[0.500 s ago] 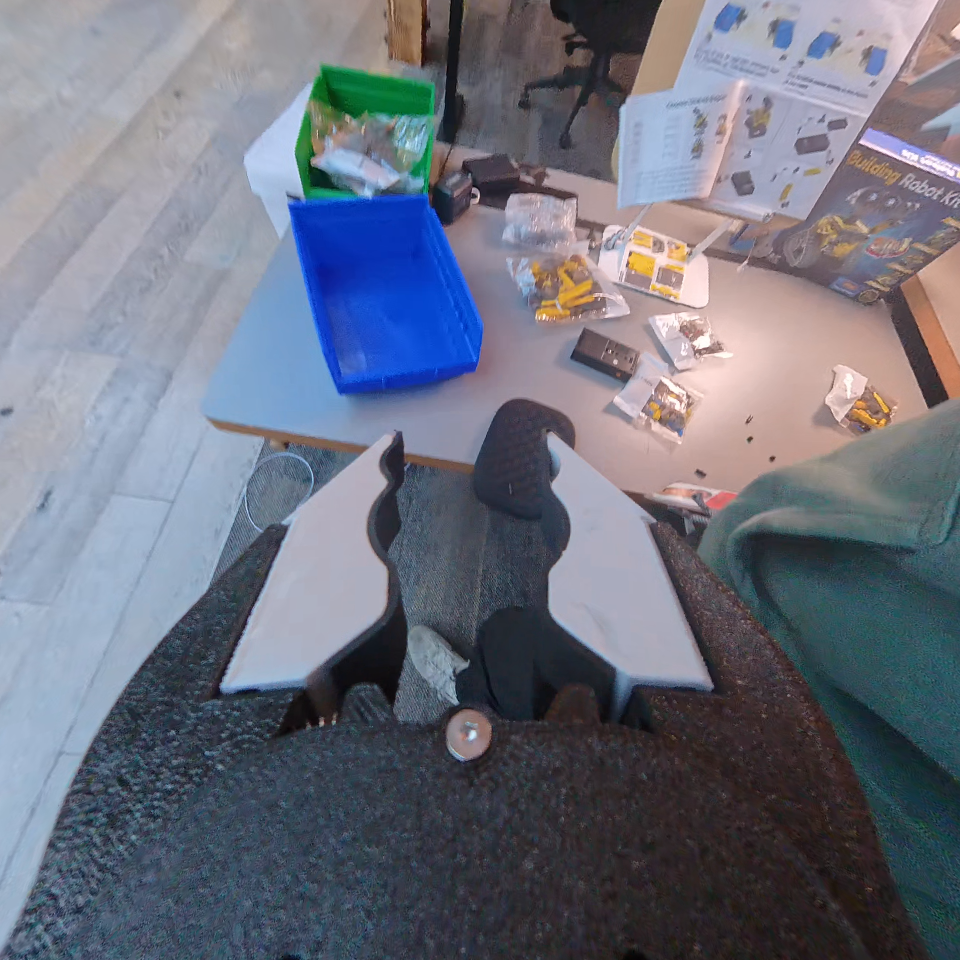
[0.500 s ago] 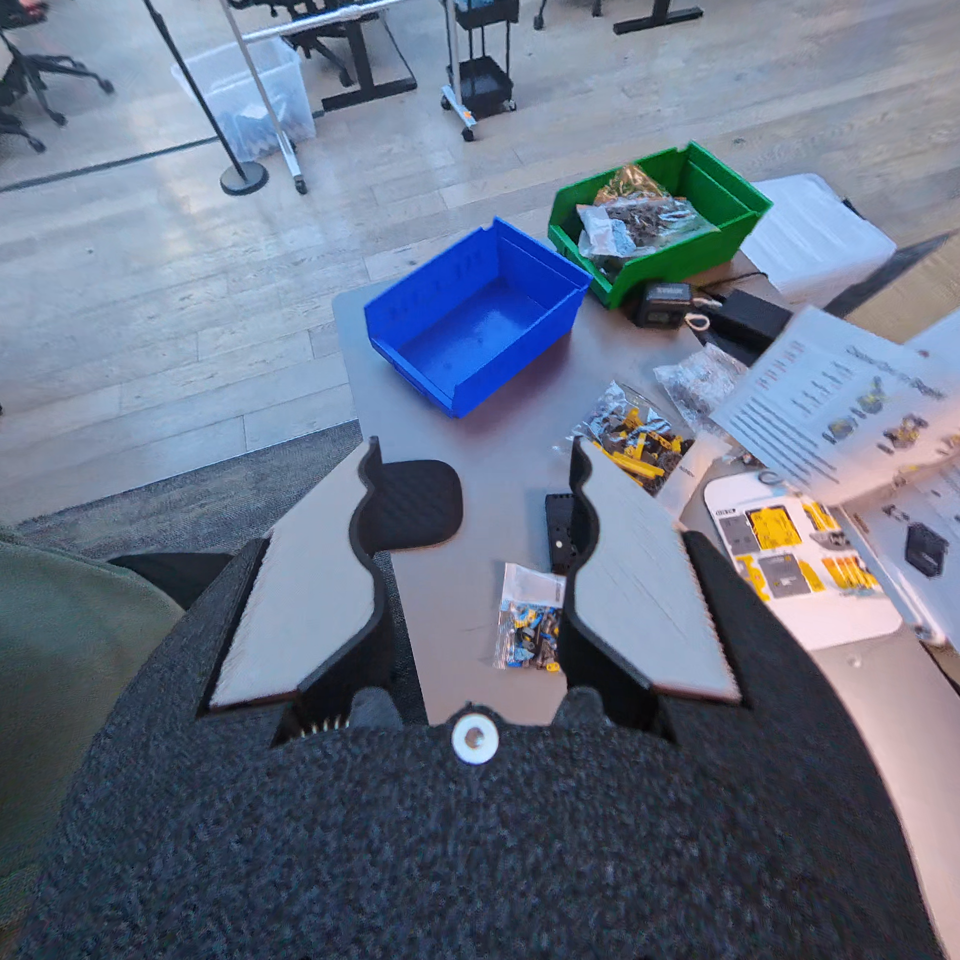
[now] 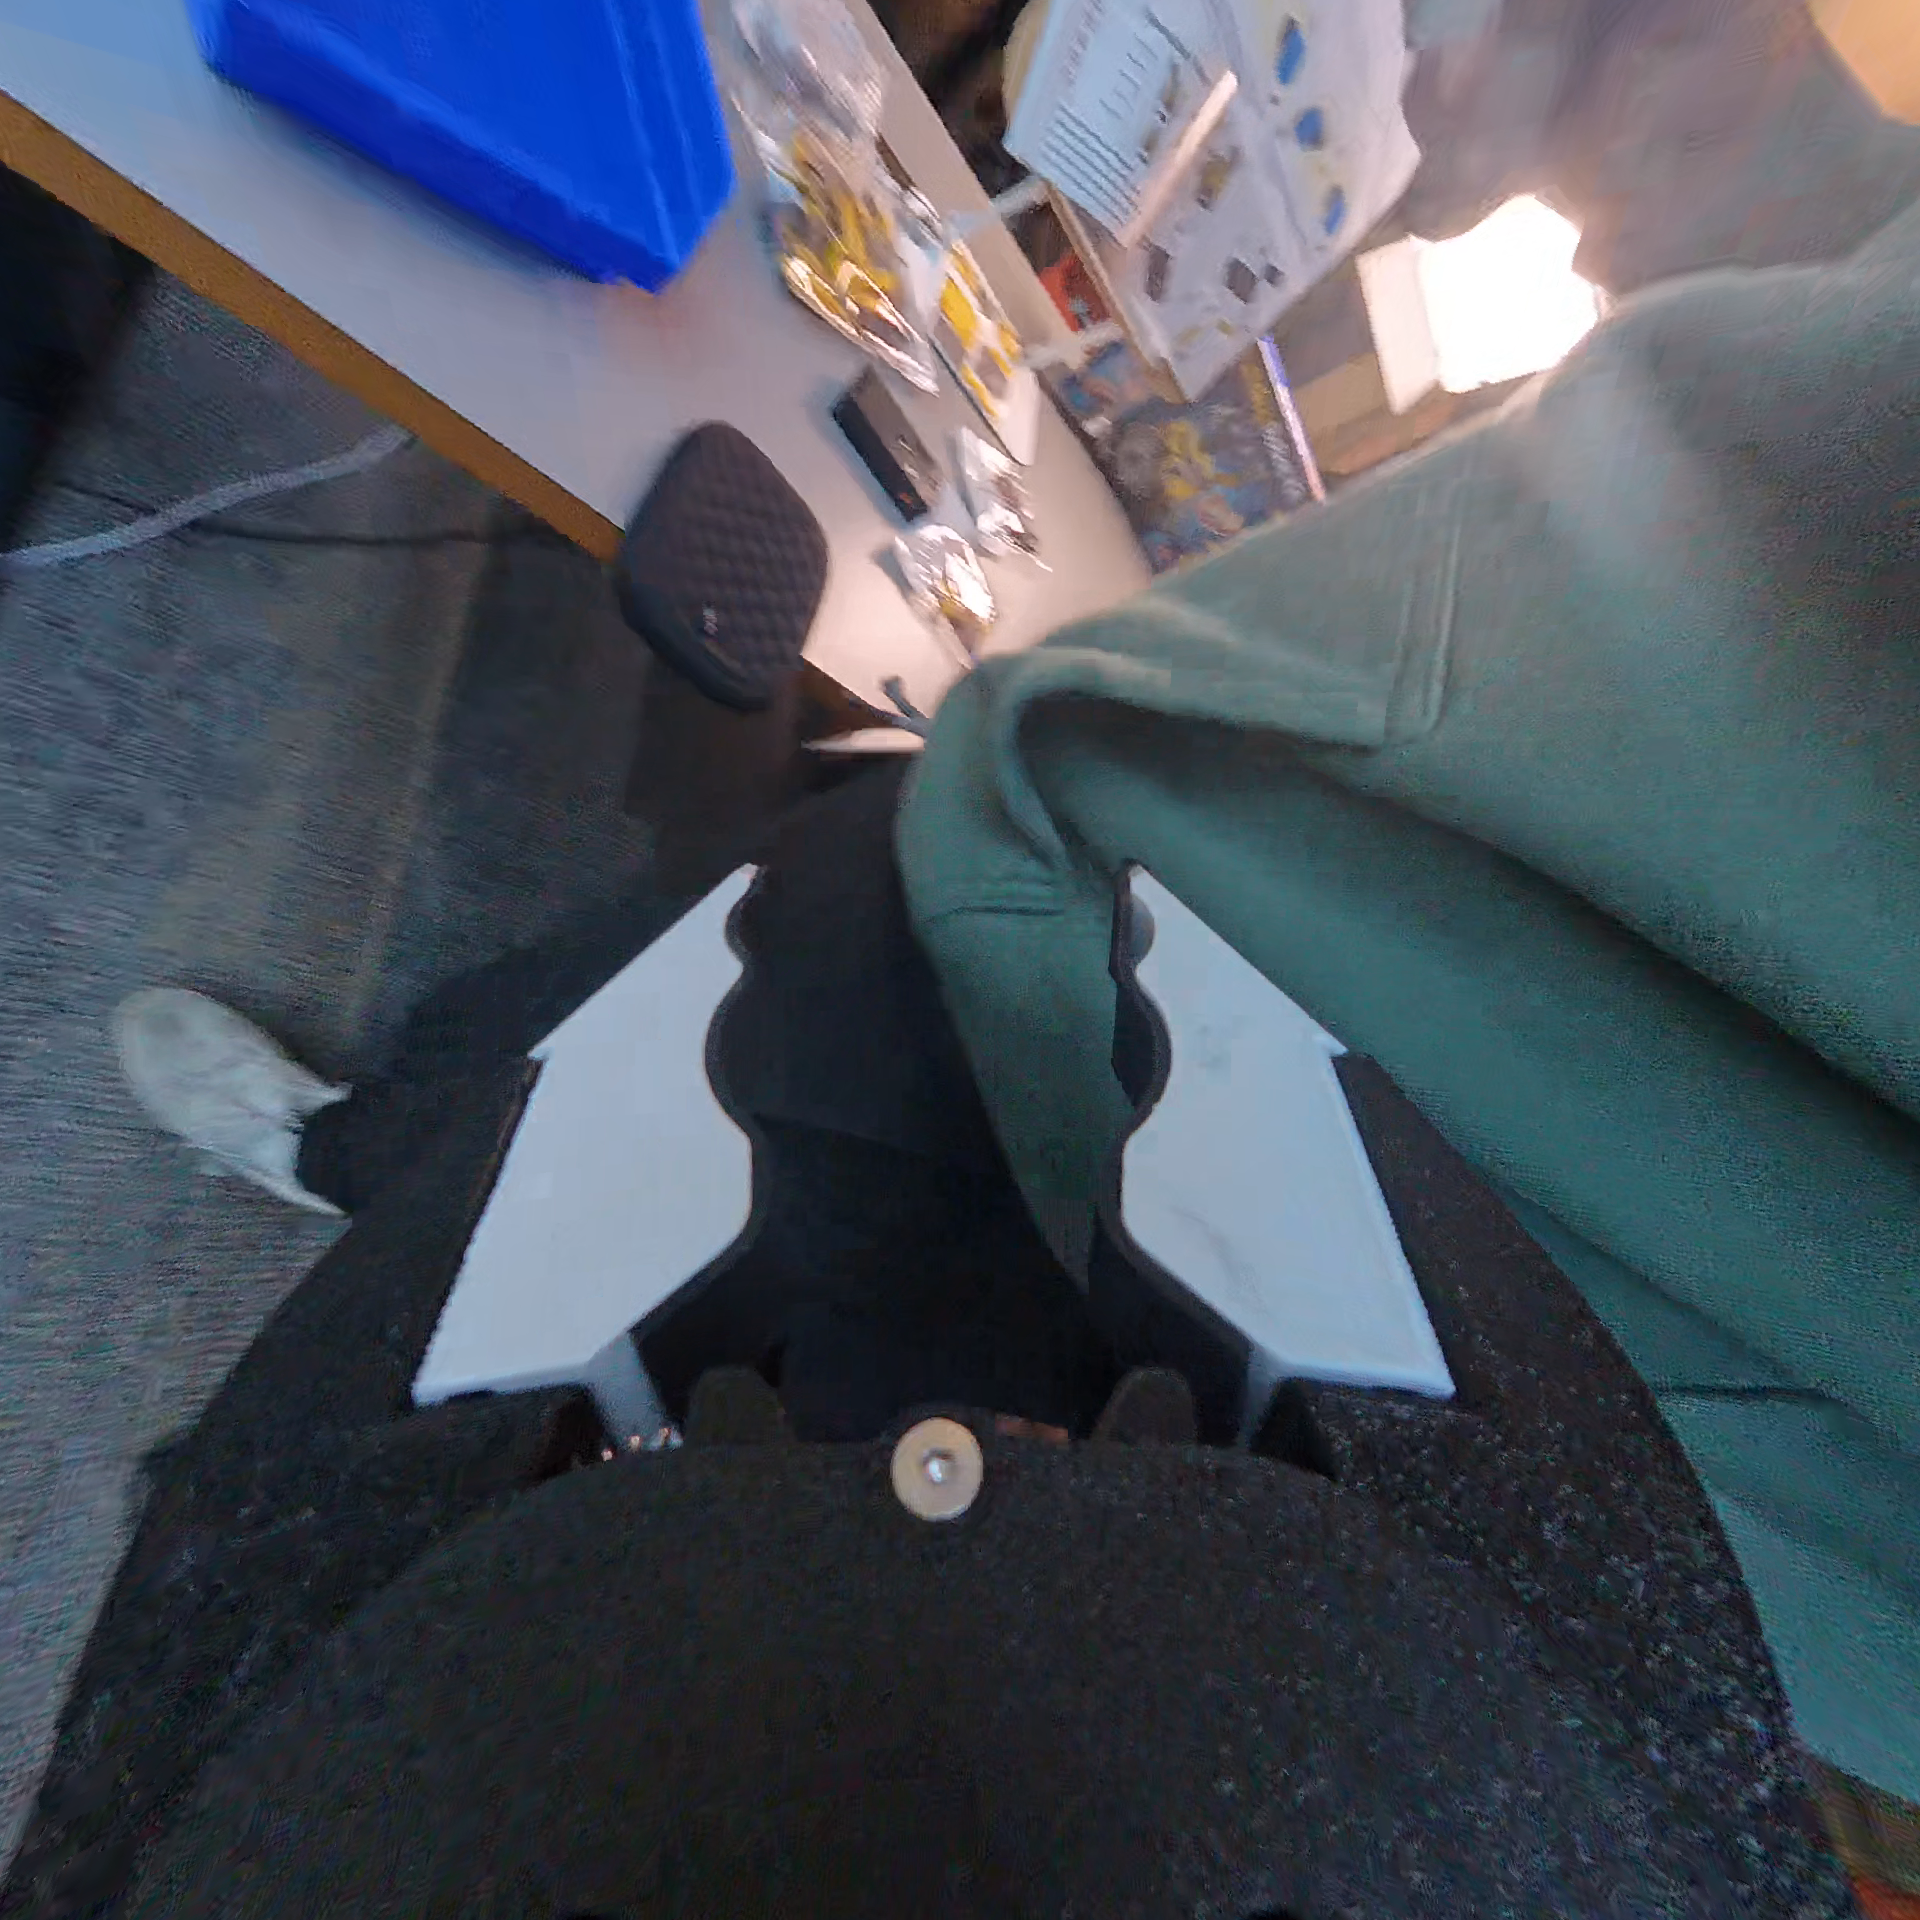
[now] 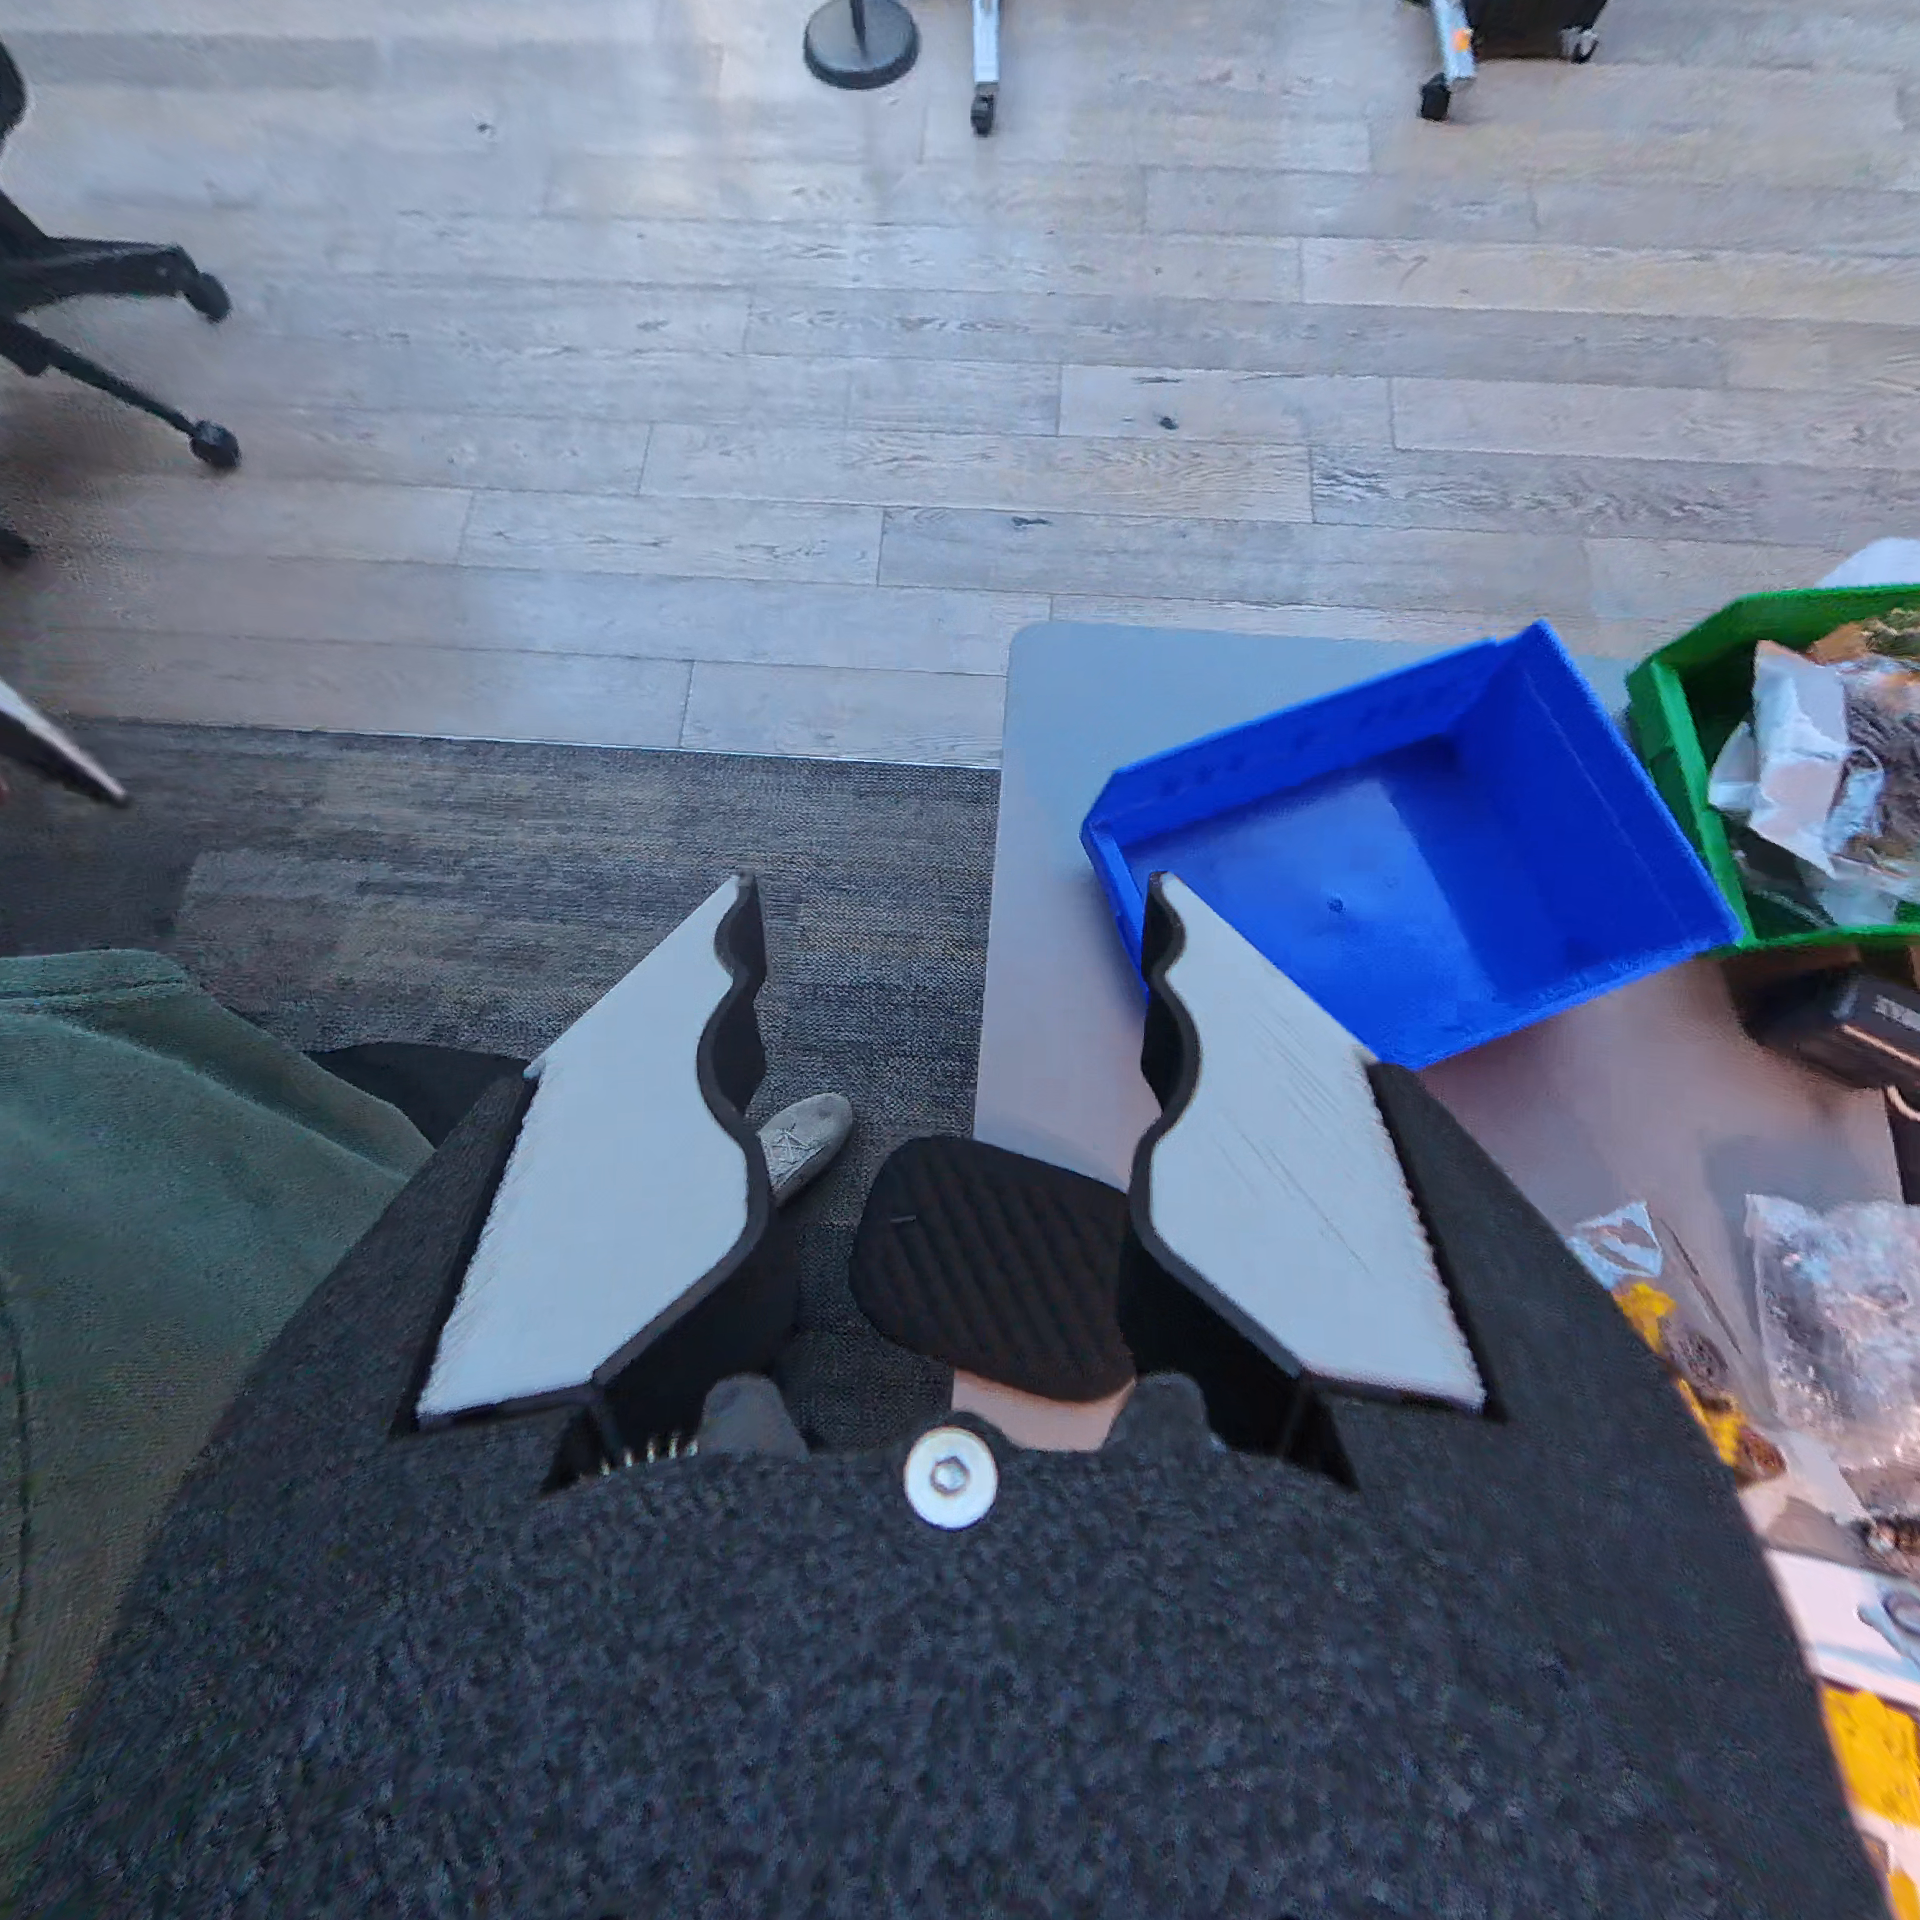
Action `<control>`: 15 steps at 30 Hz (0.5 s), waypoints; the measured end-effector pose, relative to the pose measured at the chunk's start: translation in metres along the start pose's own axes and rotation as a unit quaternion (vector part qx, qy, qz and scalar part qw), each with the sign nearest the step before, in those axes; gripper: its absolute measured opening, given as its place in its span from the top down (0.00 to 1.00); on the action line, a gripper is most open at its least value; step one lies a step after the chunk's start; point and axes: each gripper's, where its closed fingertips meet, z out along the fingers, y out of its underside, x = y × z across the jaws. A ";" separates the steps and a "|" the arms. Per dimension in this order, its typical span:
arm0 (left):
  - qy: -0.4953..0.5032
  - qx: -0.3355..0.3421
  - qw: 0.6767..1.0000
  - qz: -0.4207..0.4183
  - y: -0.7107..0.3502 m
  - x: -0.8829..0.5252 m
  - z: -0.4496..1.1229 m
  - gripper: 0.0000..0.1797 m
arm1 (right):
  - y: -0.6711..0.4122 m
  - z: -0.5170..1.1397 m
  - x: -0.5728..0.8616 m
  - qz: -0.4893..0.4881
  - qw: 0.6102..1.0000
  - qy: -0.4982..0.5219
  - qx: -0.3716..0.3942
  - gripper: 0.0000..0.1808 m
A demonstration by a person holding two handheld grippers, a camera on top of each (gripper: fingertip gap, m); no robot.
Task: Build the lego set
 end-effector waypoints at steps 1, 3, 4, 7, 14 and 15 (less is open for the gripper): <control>0.030 -0.015 0.999 -0.017 0.012 0.006 0.006 0.63 | -0.008 0.011 -0.006 -0.004 1.000 -0.010 -0.004 0.61; 0.071 -0.042 0.996 -0.028 0.030 0.018 0.026 0.71 | -0.021 0.033 -0.021 -0.015 0.999 -0.033 -0.011 0.61; 0.075 -0.051 0.996 -0.021 0.034 0.018 0.035 0.79 | -0.026 0.044 -0.028 -0.023 0.999 -0.045 -0.018 0.61; -0.025 -0.023 0.999 0.000 0.018 -0.035 0.014 0.94 | -0.042 0.069 -0.048 -0.062 0.995 -0.073 -0.037 0.61; -0.041 0.055 0.996 -0.062 -0.002 -0.096 -0.053 0.97 | -0.074 0.092 -0.049 -0.095 0.990 -0.089 -0.052 0.62; -0.046 0.079 0.993 -0.073 -0.008 -0.100 -0.054 1.00 | -0.078 0.094 -0.051 -0.092 0.990 -0.093 -0.050 0.62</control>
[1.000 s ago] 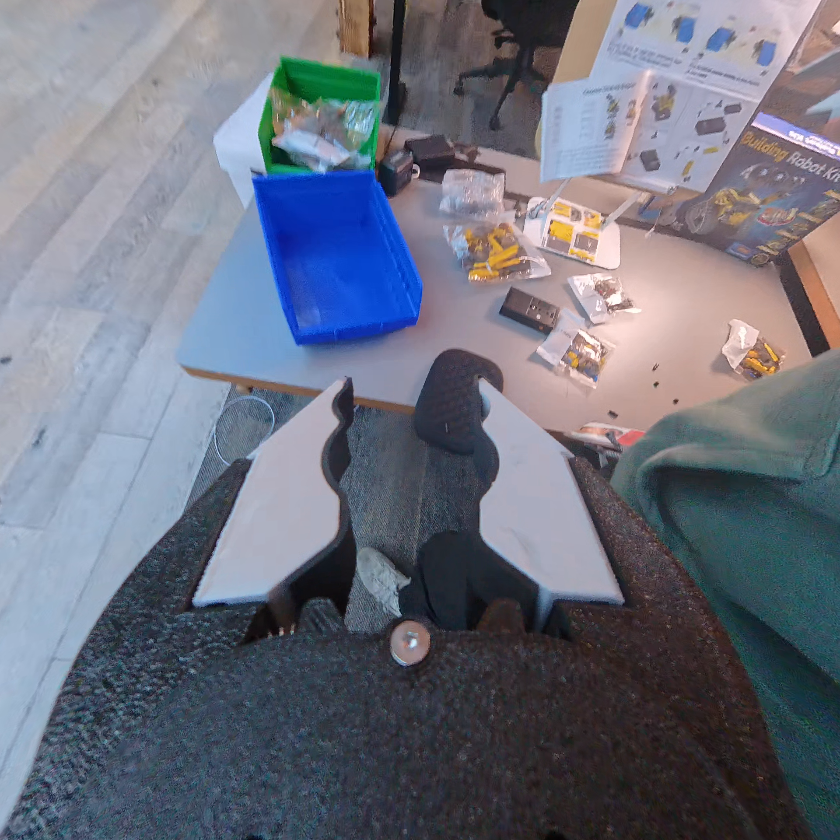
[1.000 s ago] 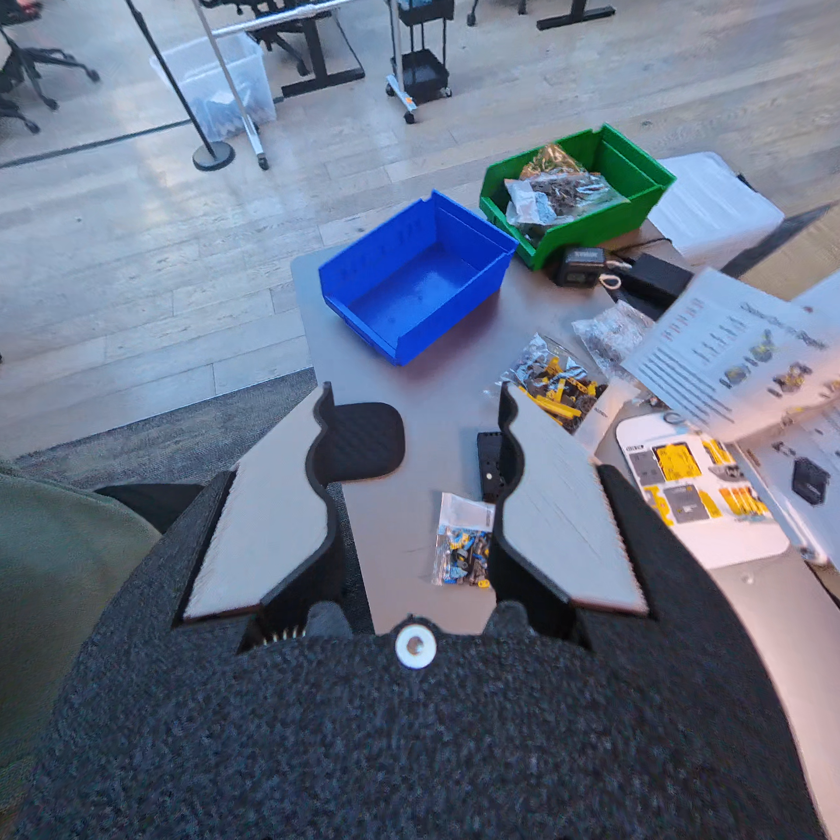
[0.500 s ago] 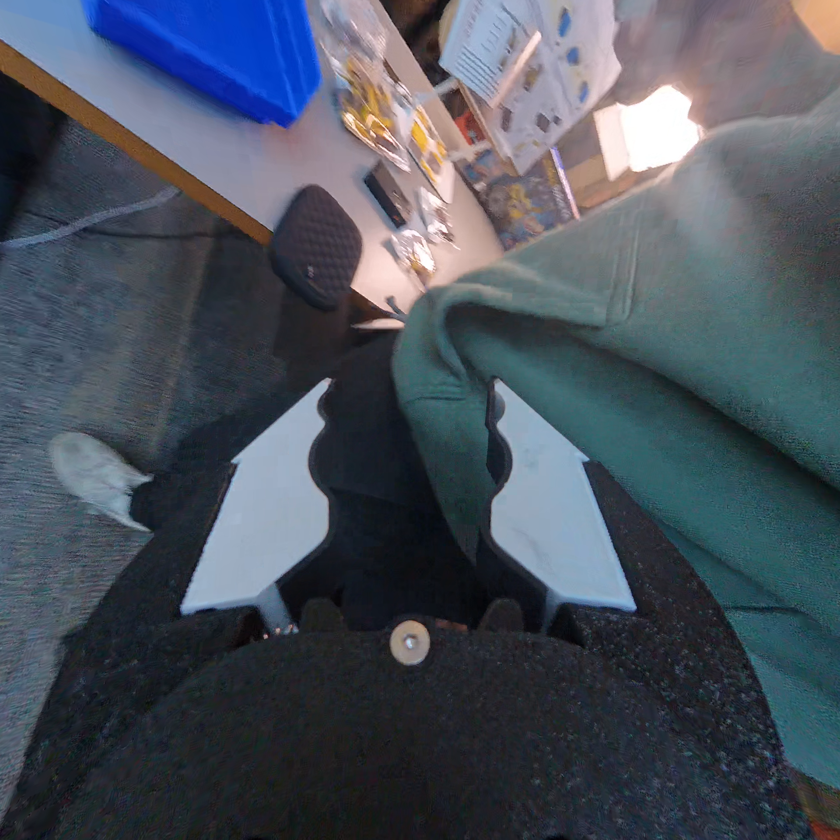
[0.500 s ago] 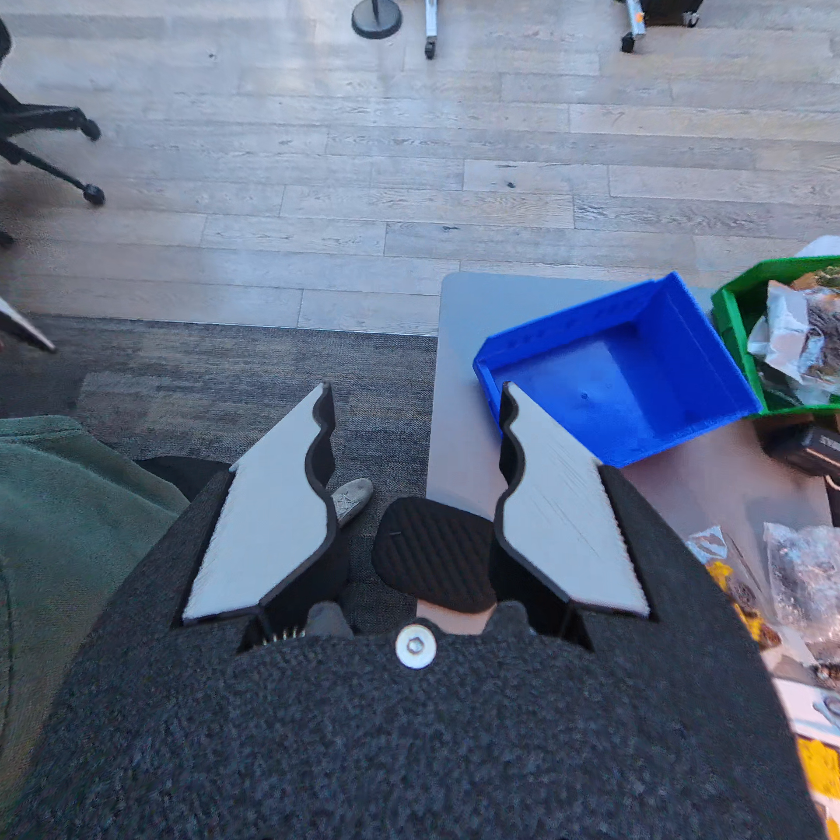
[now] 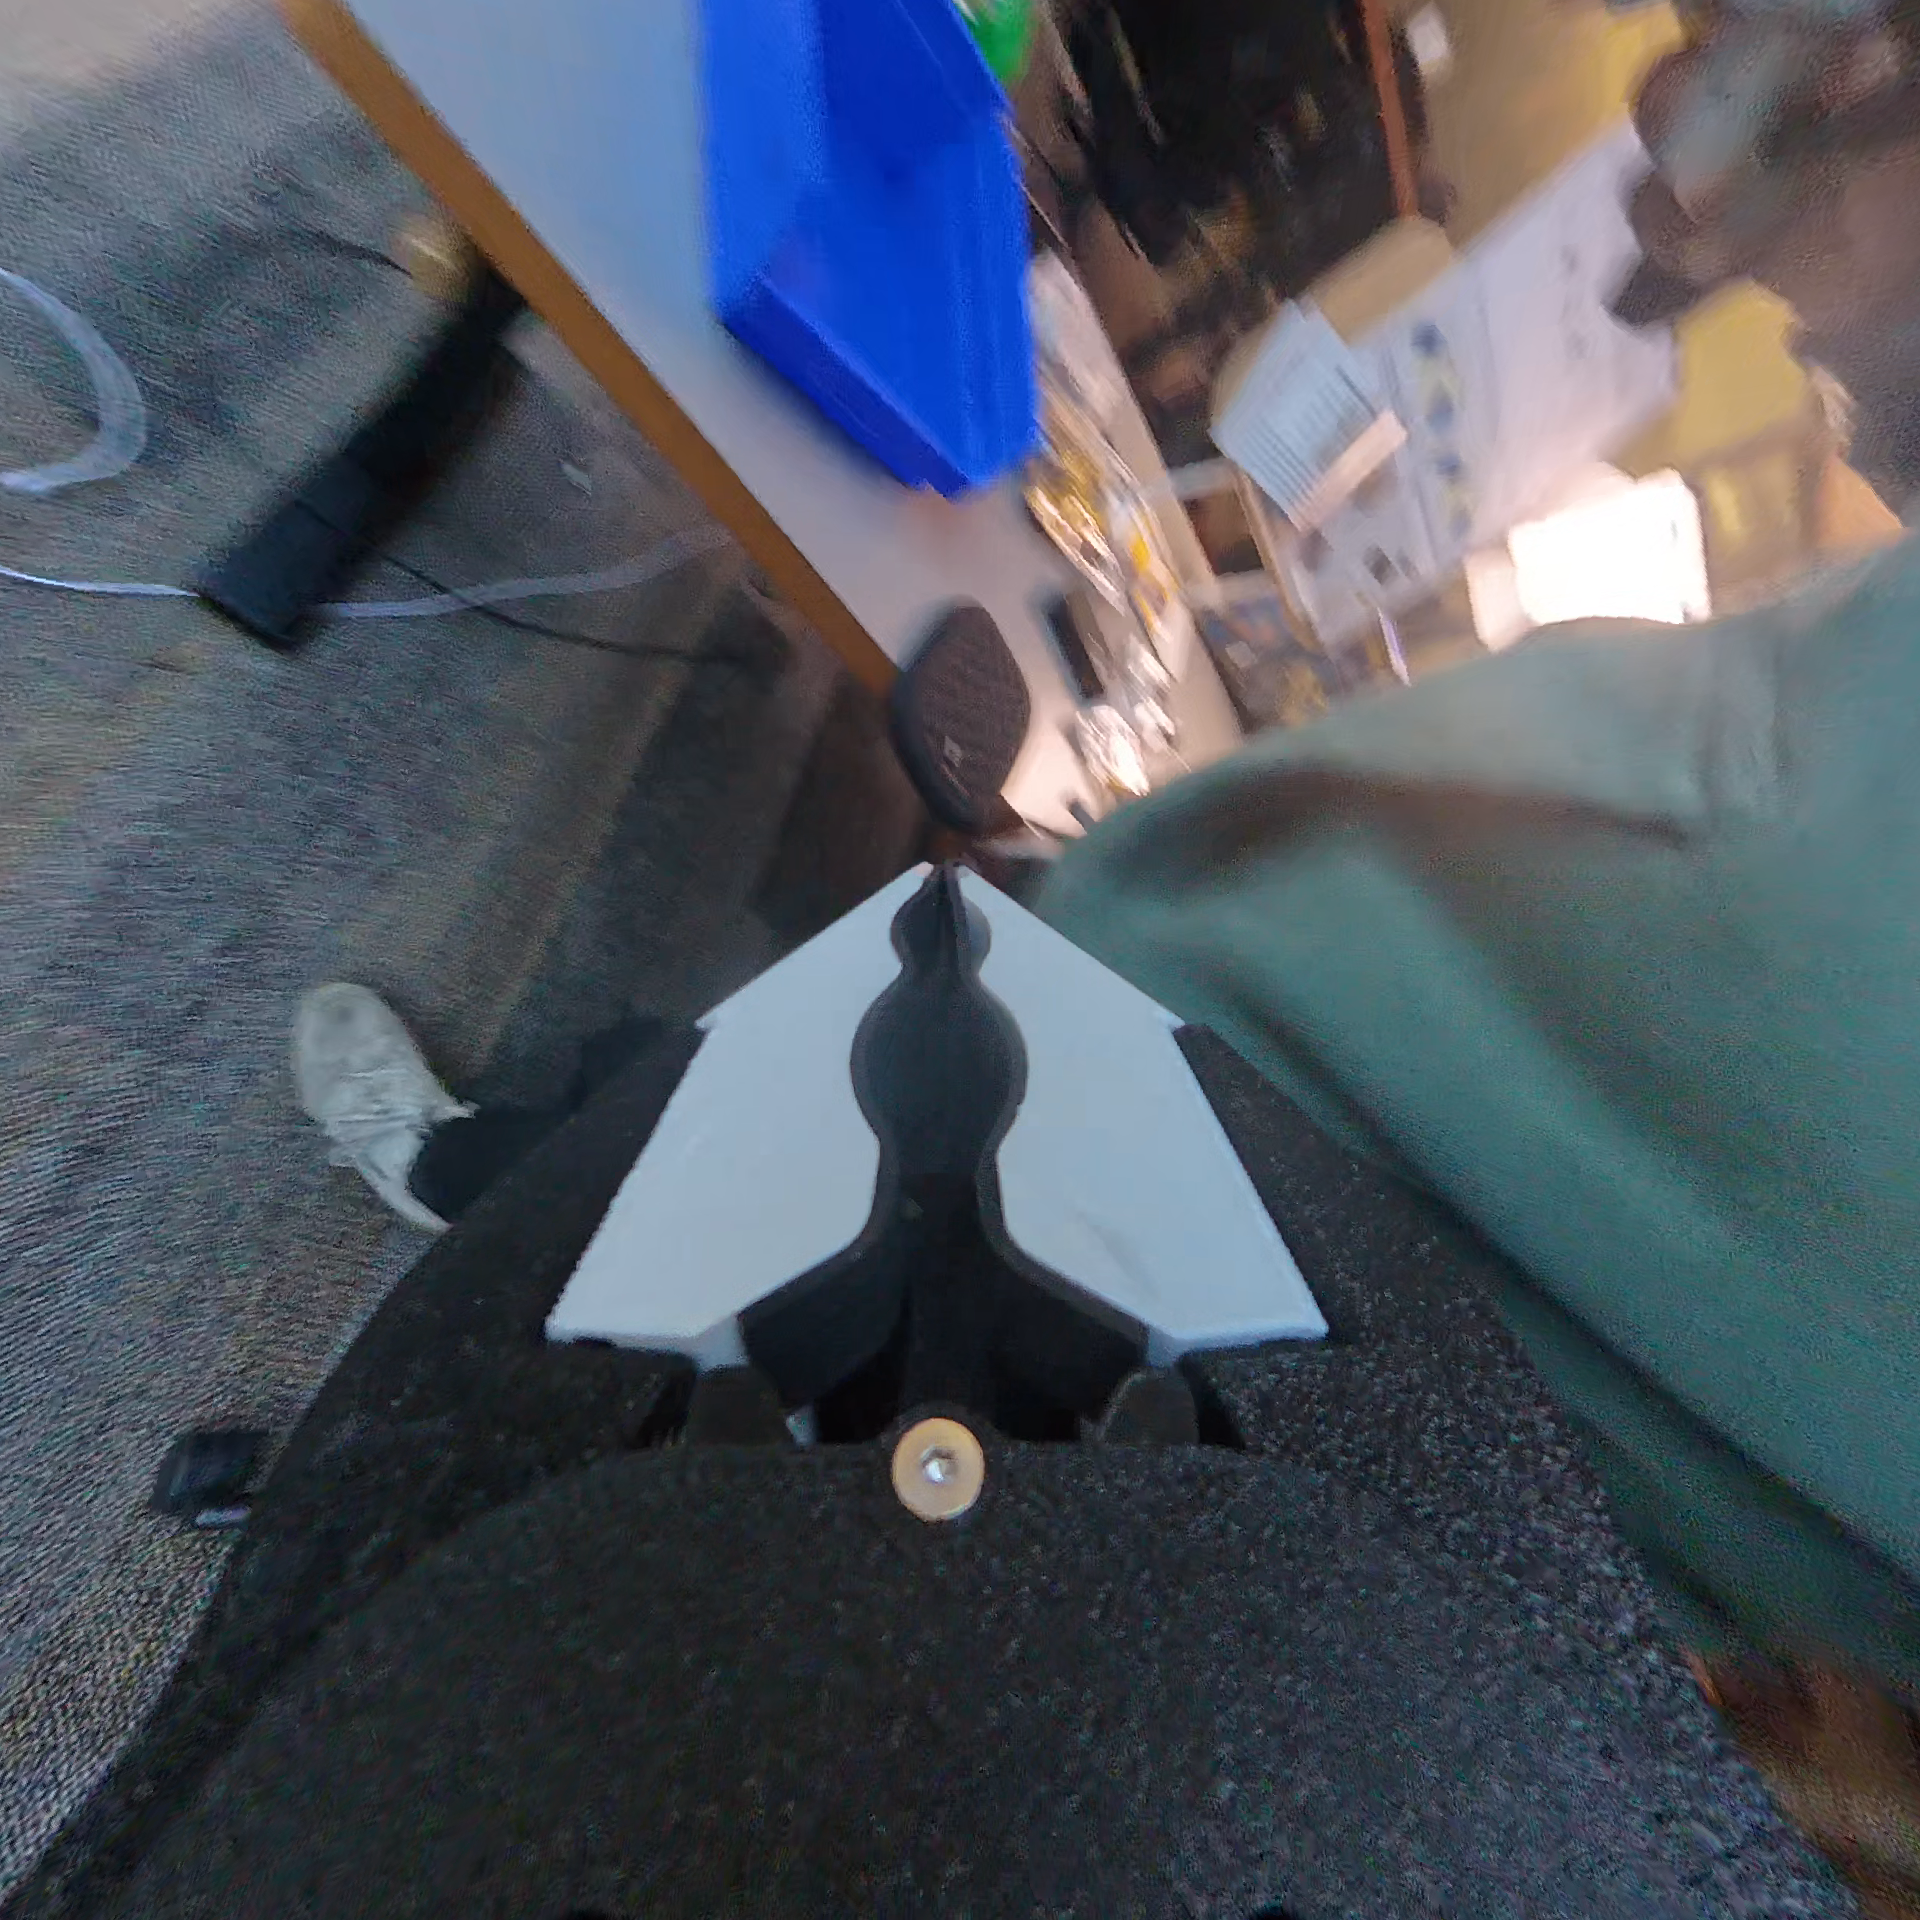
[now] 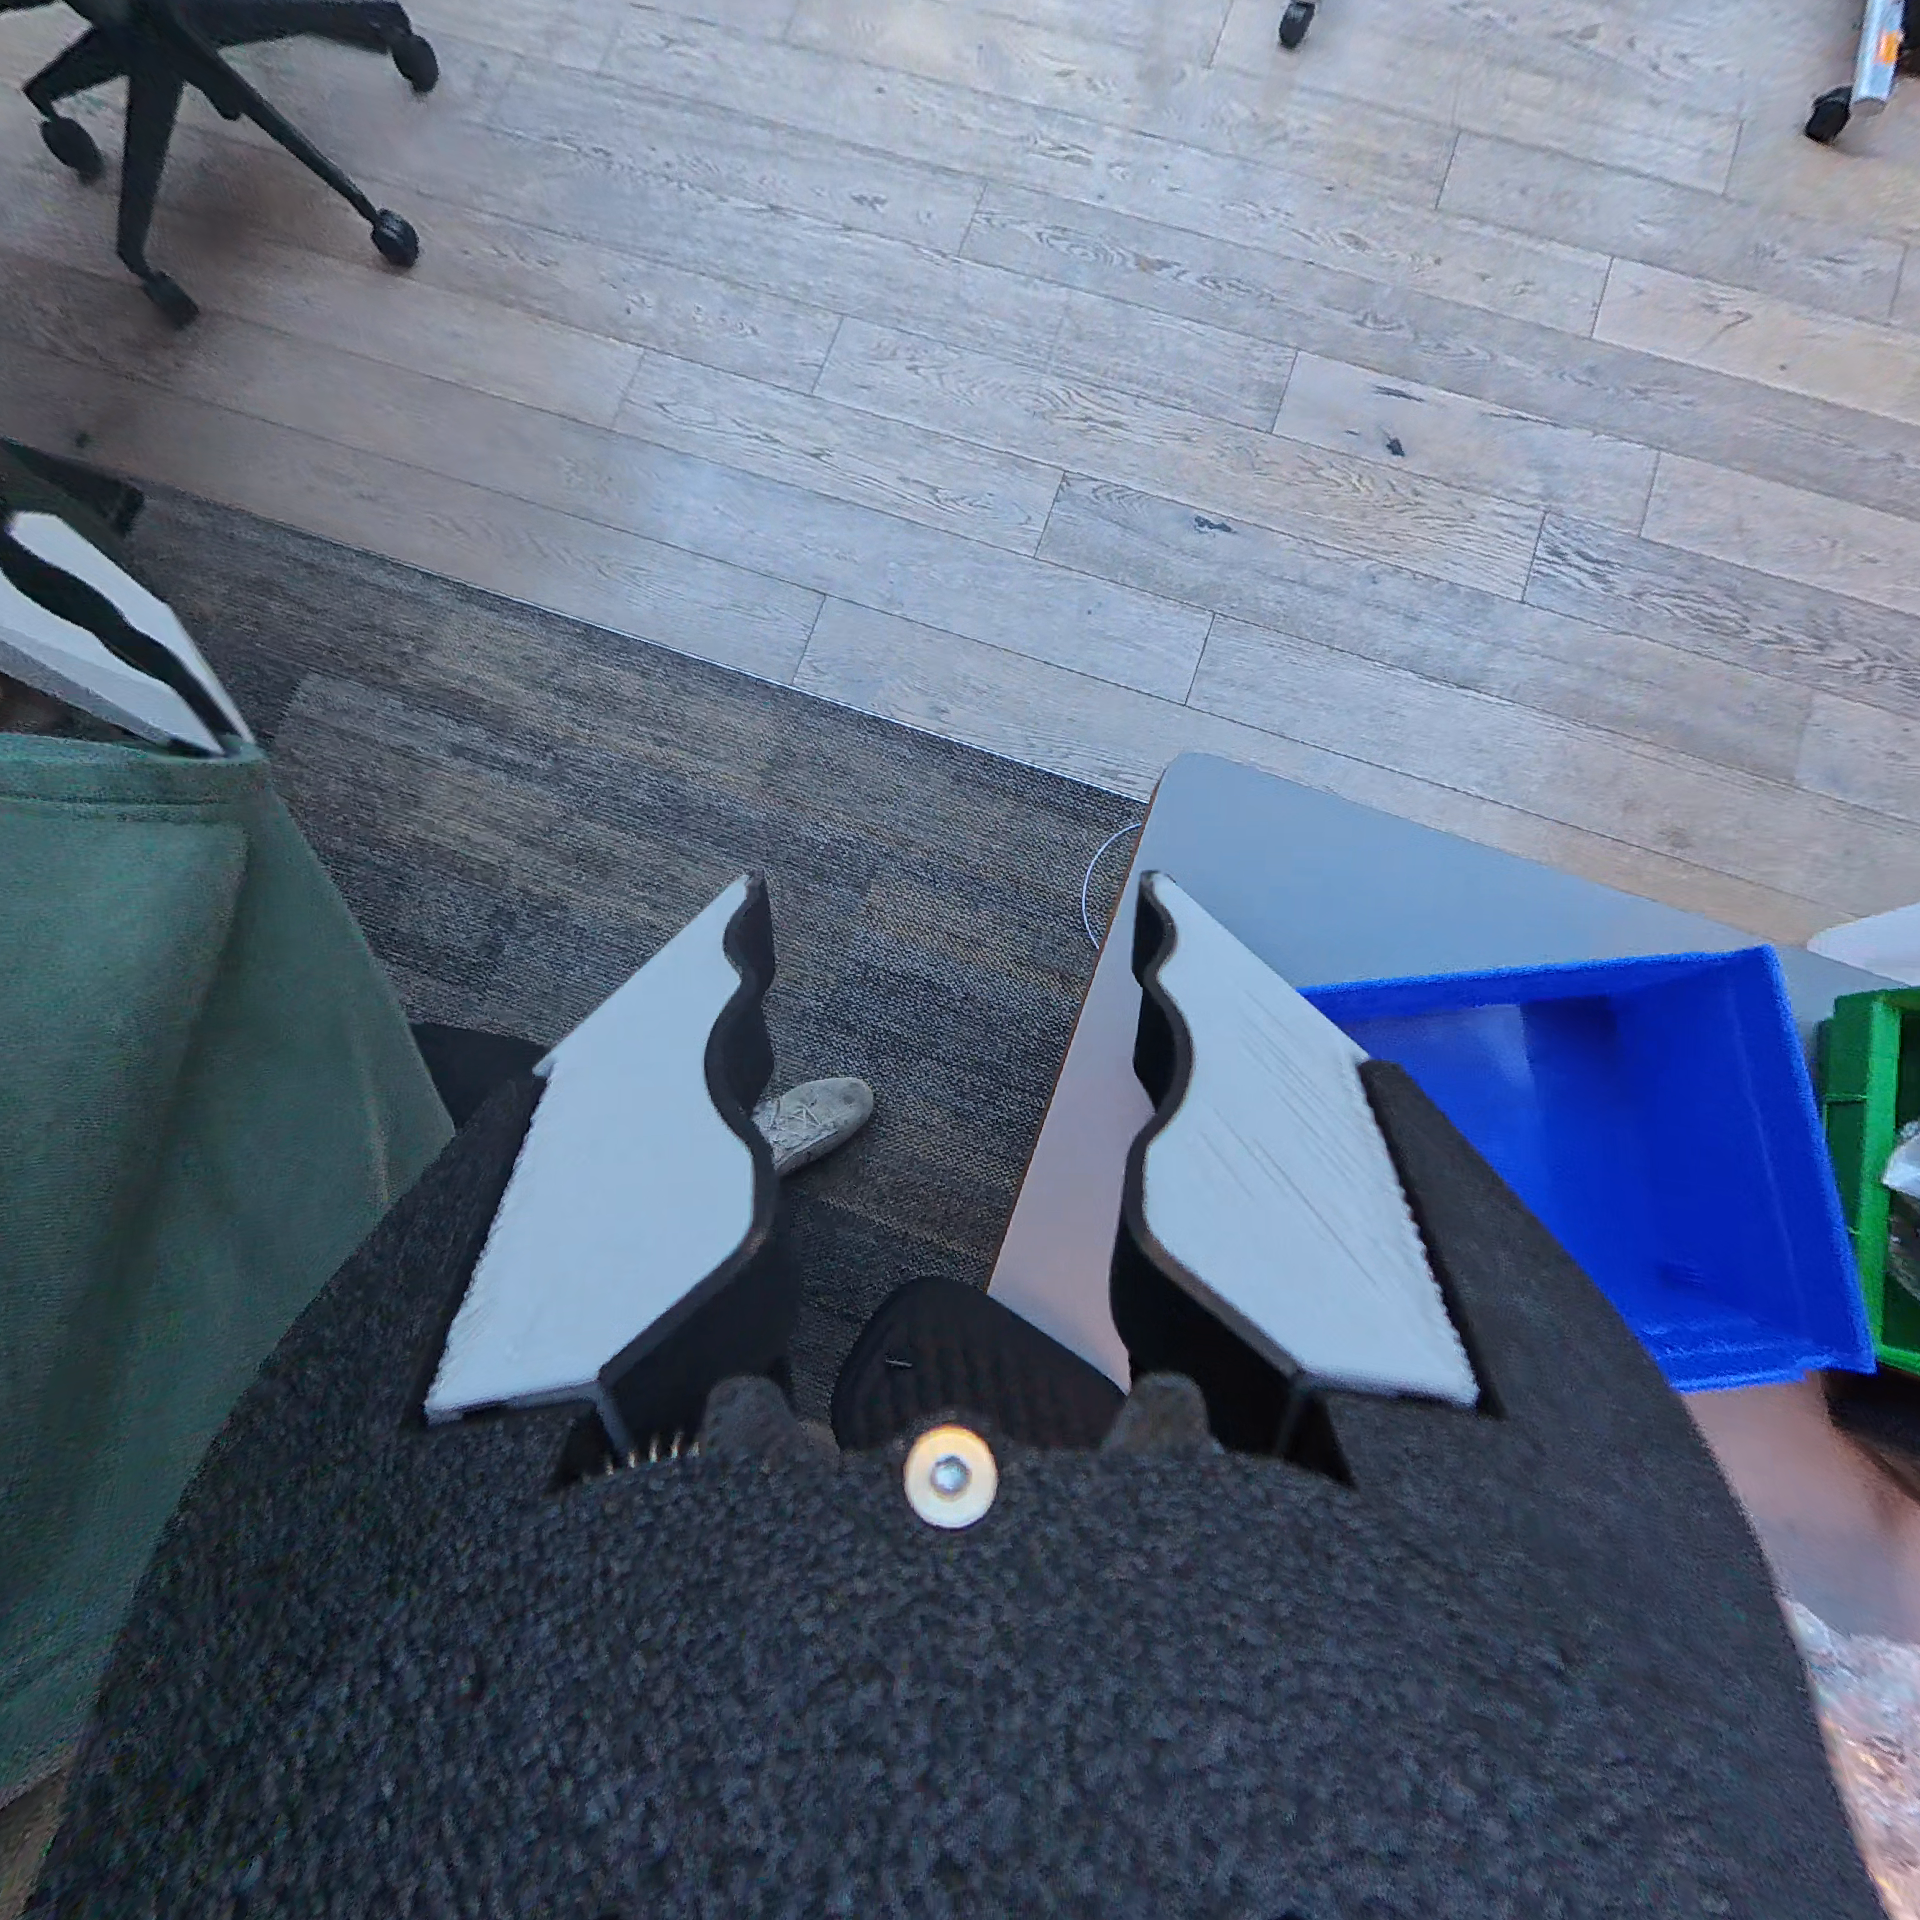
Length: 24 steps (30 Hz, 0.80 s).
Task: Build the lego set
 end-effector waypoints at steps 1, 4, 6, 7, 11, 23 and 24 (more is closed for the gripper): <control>-0.008 0.029 1.000 -0.004 -0.008 -0.003 0.000 1.00 | -0.004 0.001 -0.003 0.001 1.000 -0.005 0.002 0.63; 0.064 -0.062 0.994 0.069 0.020 0.042 0.028 1.00 | -0.009 0.009 -0.016 -0.010 1.000 -0.022 -0.002 0.63; -0.013 -0.011 0.998 0.056 0.003 0.013 0.016 1.00 | -0.012 0.013 -0.025 -0.024 0.999 -0.030 -0.005 0.63; -0.002 0.062 0.998 0.008 -0.019 0.004 -0.003 1.00 | -0.013 0.013 -0.027 -0.029 0.999 -0.029 -0.003 0.63; 0.056 0.076 0.995 0.037 -0.003 0.038 -0.009 0.71 | -0.013 0.022 -0.036 -0.013 0.999 -0.035 0.000 0.63; -0.118 0.273 0.941 -0.165 0.075 -0.025 -0.043 0.86 | -0.060 0.104 -0.096 -0.094 0.986 -0.130 -0.044 0.63; -0.124 0.299 0.929 -0.180 0.082 -0.028 -0.053 0.82 | -0.070 0.111 -0.100 -0.105 0.984 -0.136 -0.042 0.63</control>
